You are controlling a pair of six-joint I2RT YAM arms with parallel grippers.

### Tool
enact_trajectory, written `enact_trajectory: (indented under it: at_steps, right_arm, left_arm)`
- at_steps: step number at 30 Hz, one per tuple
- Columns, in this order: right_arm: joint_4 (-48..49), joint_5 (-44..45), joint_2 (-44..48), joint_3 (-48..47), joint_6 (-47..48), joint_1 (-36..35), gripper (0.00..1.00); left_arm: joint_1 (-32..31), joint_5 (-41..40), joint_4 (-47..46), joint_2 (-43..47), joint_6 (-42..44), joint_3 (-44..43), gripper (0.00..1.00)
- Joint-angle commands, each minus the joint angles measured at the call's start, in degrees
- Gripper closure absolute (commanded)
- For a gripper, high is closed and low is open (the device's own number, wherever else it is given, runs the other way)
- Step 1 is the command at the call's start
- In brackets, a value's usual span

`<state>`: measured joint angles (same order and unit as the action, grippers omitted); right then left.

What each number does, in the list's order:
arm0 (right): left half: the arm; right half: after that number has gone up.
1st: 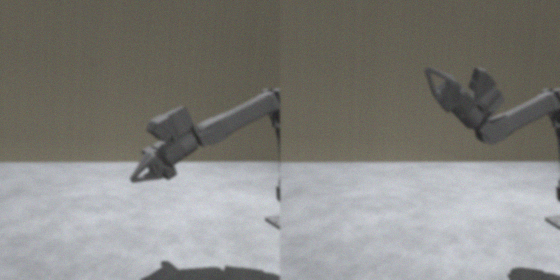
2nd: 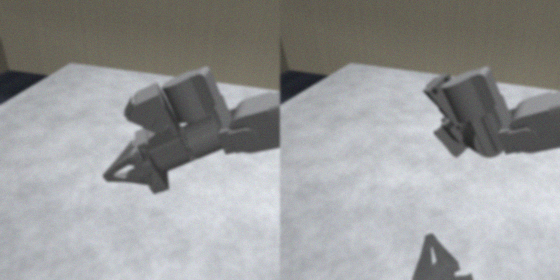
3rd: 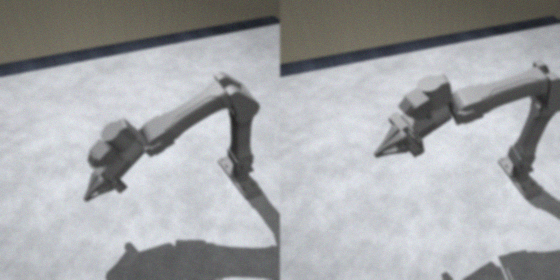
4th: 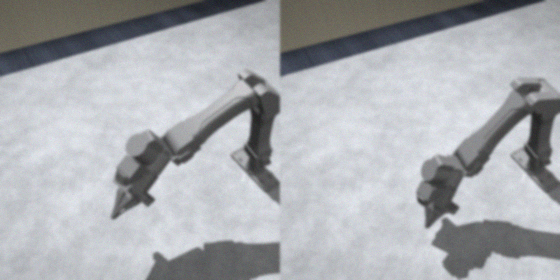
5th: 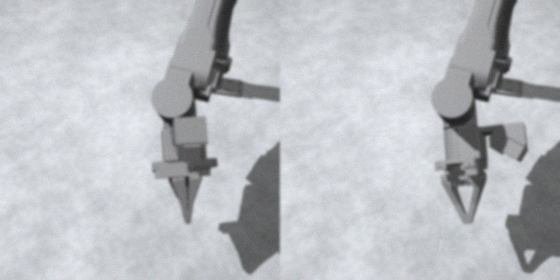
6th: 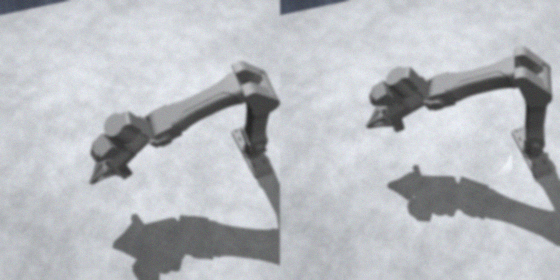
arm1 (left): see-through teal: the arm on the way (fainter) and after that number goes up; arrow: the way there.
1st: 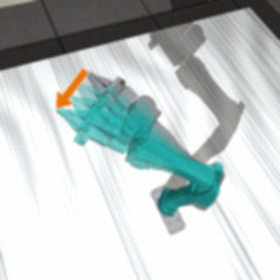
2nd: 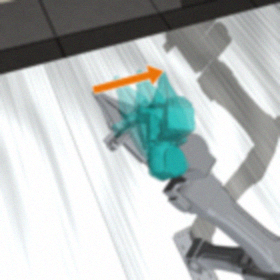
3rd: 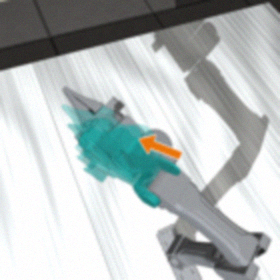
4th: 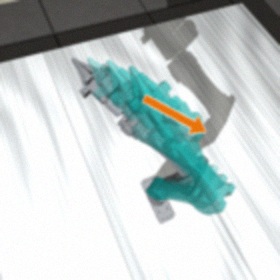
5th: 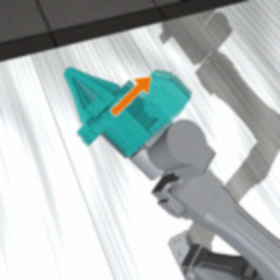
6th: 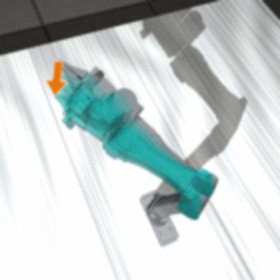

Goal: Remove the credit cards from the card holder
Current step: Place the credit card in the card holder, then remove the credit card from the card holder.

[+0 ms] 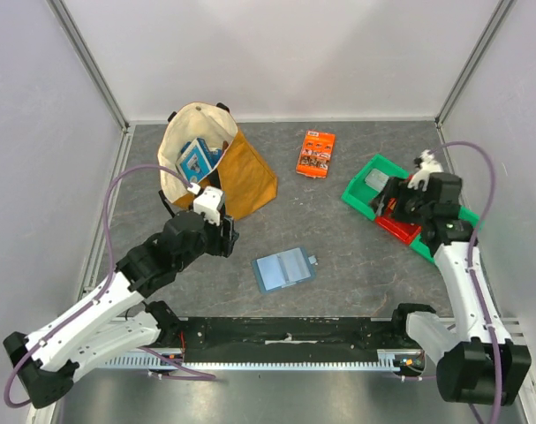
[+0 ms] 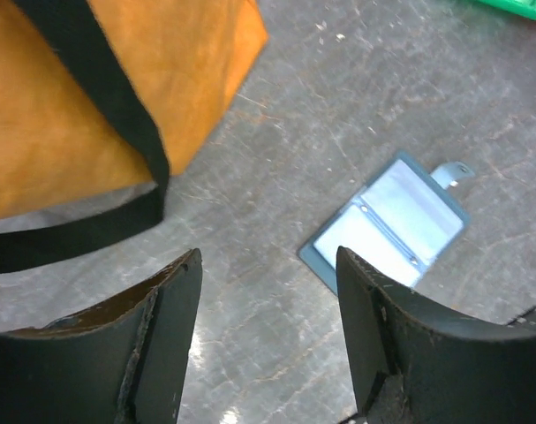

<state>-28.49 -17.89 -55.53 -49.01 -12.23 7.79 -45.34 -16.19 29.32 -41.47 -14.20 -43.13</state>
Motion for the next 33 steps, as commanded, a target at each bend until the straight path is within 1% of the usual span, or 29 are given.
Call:
enact_trajectory:
  at_steps: [1, 3, 7, 11, 15, 16, 17, 20, 21, 22, 24, 25, 27, 33]
  right_arm:
    - [7.82, -0.22, 1.56, 5.5, -6.66, -12.14, 0.16]
    - [9.76, 2.15, 1.74, 7.43, -7.8, -18.13, 0.16]
    - [16.17, 6.89, 0.95, 11.56, -10.44, -30.96, 0.17]
    - [21.71, 13.13, -2.47, 13.77, -11.32, -42.22, 0.18]
    - [27.59, 17.53, -7.92, 14.91, -13.08, -50.31, 0.21]
    - [28.05, 19.02, -9.5, 15.35, -13.26, -51.46, 0.23]
    - [30.49, 19.38, -11.25, 15.53, -13.61, -52.43, 0.25]
    - [31.3, 21.4, -15.56, 15.53, -14.14, -54.81, 0.3]
    - [31.22, 22.19, -16.53, 15.61, -14.4, -55.34, 0.32]
    - [31.48, 23.07, -16.98, 15.79, -14.66, -55.78, 0.34]
    - [32.27, 23.16, -17.24, 16.58, -15.28, -56.04, 0.37]
    - [32.62, 23.16, -17.33, 16.93, -15.45, -56.13, 0.38]
    - [33.24, 22.55, -18.38, 17.55, -15.89, -56.13, 0.4]
    - [33.94, 21.14, -20.41, 18.6, -17.12, -57.01, 0.47]
  left_arm:
    - [0.17, 6.33, 0.47, -4.48, -6.97, -4.24, 0.33]
    - [0.17, 9.58, -0.05, -7.03, -10.66, -4.33, 0.34]
    - [-0.88, 14.68, -4.44, -12.74, -16.99, -2.75, 0.34]
    - [-4.39, 12.59, -7.17, -17.58, -21.83, -1.43, 0.36]
    - [-7.39, 8.2, -10.86, -20.57, -26.13, 1.91, 0.4]
    - [-8.0, 7.49, -12.6, -21.45, -27.02, 2.61, 0.41]
    - [-8.62, 7.22, -14.1, -22.33, -27.81, 3.84, 0.44]
    - [-9.67, 7.05, -17.19, -25.92, -29.39, 5.25, 0.47]
    - [-9.94, 6.96, -17.71, -27.5, -29.48, 5.17, 0.51]
    - [-10.11, 6.96, -17.98, -28.74, -29.49, 4.99, 0.52]
    - [-10.64, 6.69, -18.07, -31.38, -29.4, 4.46, 0.62]
    - [-10.82, 6.26, -18.07, -32.43, -29.4, 4.29, 0.64]
    - [-11.0, 5.73, -18.25, -34.11, -29.48, 4.37, 0.74]
    - [-11.08, 5.37, -18.42, -36.22, -31.68, 6.22, 0.78]
